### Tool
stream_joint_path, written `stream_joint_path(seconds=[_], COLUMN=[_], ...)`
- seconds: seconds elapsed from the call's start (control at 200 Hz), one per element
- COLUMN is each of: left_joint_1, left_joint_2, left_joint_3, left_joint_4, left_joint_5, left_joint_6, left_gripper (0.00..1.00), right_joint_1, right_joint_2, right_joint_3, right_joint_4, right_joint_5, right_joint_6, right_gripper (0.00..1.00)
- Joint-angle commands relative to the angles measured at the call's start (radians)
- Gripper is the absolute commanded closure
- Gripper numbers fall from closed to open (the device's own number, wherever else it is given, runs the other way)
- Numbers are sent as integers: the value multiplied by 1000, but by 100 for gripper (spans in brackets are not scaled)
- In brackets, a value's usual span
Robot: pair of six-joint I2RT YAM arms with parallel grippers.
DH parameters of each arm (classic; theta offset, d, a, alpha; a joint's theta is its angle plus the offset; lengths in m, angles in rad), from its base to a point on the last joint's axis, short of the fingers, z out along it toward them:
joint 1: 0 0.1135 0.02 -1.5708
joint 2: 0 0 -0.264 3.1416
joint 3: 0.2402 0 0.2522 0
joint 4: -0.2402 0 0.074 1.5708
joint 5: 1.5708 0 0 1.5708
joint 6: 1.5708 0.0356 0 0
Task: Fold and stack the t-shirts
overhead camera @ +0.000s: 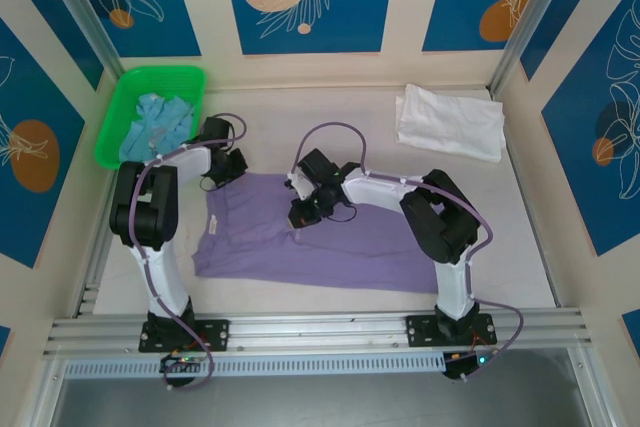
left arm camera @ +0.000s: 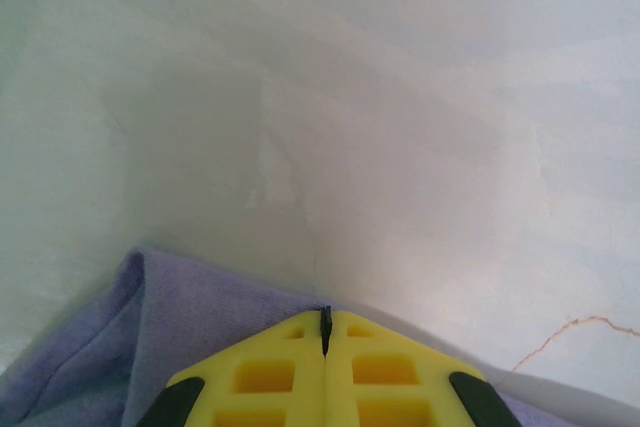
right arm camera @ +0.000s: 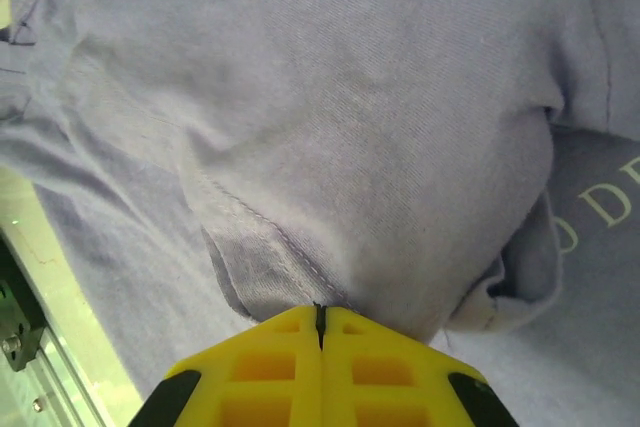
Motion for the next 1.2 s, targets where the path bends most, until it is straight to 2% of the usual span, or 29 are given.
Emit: stream_joint_path(seconds=[0.0, 0.095, 0.205, 0.325, 0.475, 0.575, 0.68, 0.8, 0.95, 1.06, 1.19], left_joint_1=[10, 10, 11, 10, -9, -56, -144, -238, -254, -254, -252], left_joint_2=[33, 31, 15, -70, -189, -237, -260, -247, -182, -89, 54], left_joint_3=[9, 10, 22, 38, 50, 47, 10, -61, -154, -126, 9], left_joint_4=[-33, -32, -43, -66, -99, -152, -179, -190, -132, -119, -178], left_joint_5=[-12, -11, -1, -20, -47, -93, -137, -236, -245, -262, -268], left_joint_6=[-16, -15, 12, 43, 61, 75, 66, -19, -157, -181, -152], left_gripper=[100, 100, 93, 80, 76, 76, 77, 80, 80, 80, 80], right_joint_1=[5, 5, -3, -50, -212, -355, -479, -596, -695, -728, -726], right_joint_2=[-37, -44, -101, -215, -383, -441, -473, -496, -434, -362, -305], right_joint_3=[-19, -42, -85, -135, -248, -305, -356, -439, -460, -449, -441], right_joint_4=[-22, -21, -12, -14, 69, 34, -7, 46, 63, 68, 52], right_joint_5=[-36, -41, -17, -17, -21, 100, 213, 245, 269, 271, 250], right_joint_6=[-16, -6, 10, 38, 185, 309, 390, 463, 522, 549, 573], right_gripper=[88, 65, 56, 56, 56, 62, 69, 70, 66, 65, 64])
